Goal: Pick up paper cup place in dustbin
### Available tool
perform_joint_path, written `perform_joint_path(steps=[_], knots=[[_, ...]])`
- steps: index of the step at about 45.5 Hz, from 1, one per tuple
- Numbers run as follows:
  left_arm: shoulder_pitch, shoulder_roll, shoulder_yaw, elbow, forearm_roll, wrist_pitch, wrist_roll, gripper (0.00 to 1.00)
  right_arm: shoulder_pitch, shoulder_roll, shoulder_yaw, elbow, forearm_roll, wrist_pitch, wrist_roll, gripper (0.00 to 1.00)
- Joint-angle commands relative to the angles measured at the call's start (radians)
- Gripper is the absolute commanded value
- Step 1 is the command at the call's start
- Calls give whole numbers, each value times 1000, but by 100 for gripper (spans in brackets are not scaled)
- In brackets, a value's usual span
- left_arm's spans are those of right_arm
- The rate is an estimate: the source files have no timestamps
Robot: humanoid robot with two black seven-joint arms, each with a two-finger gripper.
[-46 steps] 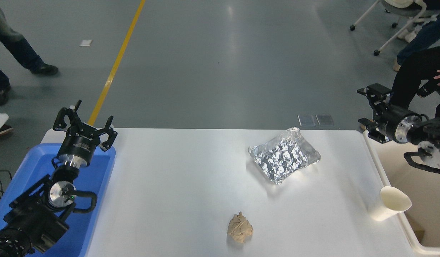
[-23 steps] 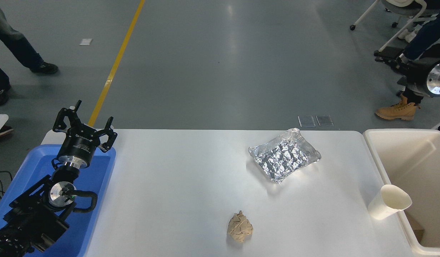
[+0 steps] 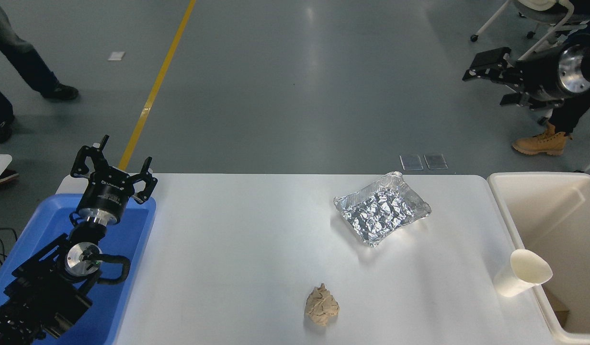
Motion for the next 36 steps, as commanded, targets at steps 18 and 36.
perform_joint_path(steps=[18,36], knots=[[1,0,1,-1,0,0,0,99,197,46,-80,346,-185,138,0,100],[1,0,1,0,0,1,0,99,24,-117,-97,229,-195,127,-2,100]])
